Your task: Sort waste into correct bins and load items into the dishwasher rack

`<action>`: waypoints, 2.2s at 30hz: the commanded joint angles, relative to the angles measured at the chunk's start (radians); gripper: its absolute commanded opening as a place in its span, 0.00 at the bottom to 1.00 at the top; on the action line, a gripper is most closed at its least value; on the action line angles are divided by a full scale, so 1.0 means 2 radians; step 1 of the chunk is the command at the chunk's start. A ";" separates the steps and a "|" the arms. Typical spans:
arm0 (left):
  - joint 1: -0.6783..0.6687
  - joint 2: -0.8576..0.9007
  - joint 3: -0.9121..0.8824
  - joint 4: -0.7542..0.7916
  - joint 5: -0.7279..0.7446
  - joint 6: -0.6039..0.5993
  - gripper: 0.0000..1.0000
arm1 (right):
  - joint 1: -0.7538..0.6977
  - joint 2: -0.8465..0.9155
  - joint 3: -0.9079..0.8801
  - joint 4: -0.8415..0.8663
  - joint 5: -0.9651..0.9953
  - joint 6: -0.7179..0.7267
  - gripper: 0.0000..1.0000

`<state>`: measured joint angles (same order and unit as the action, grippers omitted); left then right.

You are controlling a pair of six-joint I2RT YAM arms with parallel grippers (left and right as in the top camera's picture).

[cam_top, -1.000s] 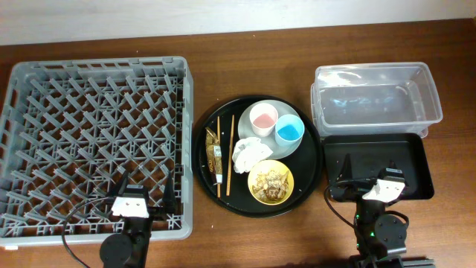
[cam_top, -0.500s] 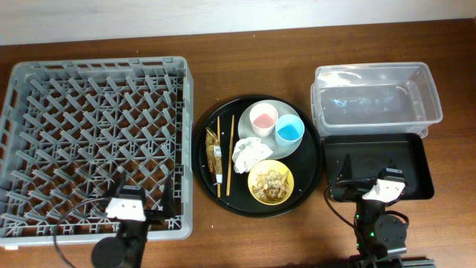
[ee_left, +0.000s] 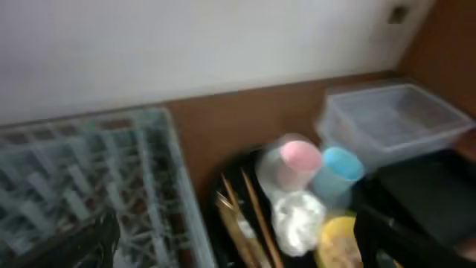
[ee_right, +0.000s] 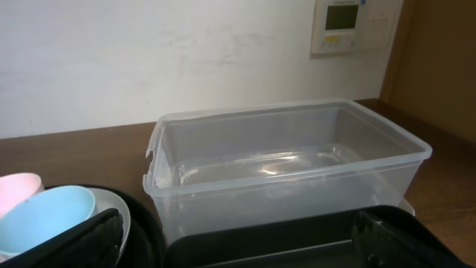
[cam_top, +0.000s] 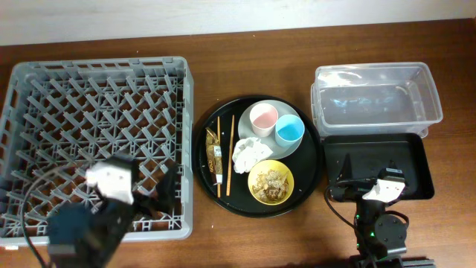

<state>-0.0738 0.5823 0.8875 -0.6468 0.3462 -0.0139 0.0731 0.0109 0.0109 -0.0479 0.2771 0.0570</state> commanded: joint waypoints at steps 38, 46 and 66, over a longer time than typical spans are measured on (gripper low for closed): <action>-0.068 0.324 0.281 -0.373 0.052 -0.046 0.17 | 0.003 -0.003 -0.003 -0.003 0.010 0.006 0.99; -0.181 0.324 0.218 -0.262 -0.083 -0.152 0.18 | 0.003 -0.003 -0.003 -0.003 0.010 0.006 0.99; -0.276 0.418 0.107 -0.125 -0.084 -0.179 0.35 | 0.003 -0.003 -0.003 -0.003 0.010 0.006 0.99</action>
<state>-0.6216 1.3781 1.1107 -0.9272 0.1890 -0.3641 0.0731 0.0113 0.0109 -0.0483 0.2771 0.0566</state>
